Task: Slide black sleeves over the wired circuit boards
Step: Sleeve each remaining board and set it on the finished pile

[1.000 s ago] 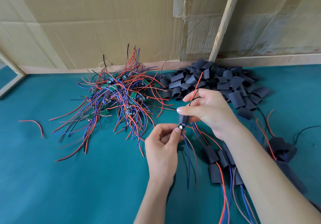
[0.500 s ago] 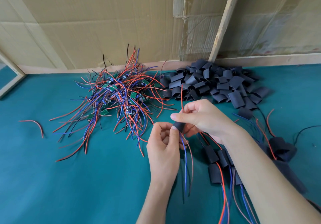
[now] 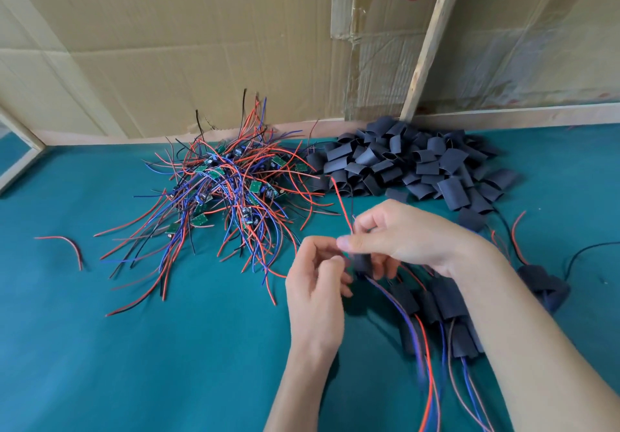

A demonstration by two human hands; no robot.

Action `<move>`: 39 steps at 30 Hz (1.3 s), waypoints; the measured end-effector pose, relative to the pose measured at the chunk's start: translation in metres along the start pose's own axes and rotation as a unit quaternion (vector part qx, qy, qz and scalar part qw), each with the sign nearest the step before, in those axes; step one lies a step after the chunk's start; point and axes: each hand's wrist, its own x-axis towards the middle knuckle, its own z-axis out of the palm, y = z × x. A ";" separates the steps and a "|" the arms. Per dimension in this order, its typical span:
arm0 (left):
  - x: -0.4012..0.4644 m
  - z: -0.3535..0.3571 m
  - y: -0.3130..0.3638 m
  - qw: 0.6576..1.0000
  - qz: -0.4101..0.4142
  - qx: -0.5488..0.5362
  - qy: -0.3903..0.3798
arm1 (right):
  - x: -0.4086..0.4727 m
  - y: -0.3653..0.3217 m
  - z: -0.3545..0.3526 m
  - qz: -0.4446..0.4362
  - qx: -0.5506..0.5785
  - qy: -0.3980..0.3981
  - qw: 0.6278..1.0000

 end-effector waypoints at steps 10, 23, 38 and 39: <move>-0.002 0.007 -0.003 0.986 0.044 0.161 -0.021 | 0.010 0.037 -0.030 0.055 -0.307 0.266 0.912; -0.003 0.007 -0.009 0.856 -0.024 0.508 0.095 | 0.012 0.041 -0.030 0.084 -0.245 0.285 0.923; -0.003 0.006 -0.007 0.864 -0.019 0.491 0.108 | 0.018 0.000 0.017 -0.051 -0.095 0.175 0.979; -0.003 0.006 -0.007 0.864 -0.023 0.491 0.107 | 0.019 -0.001 0.019 -0.050 -0.098 0.161 0.981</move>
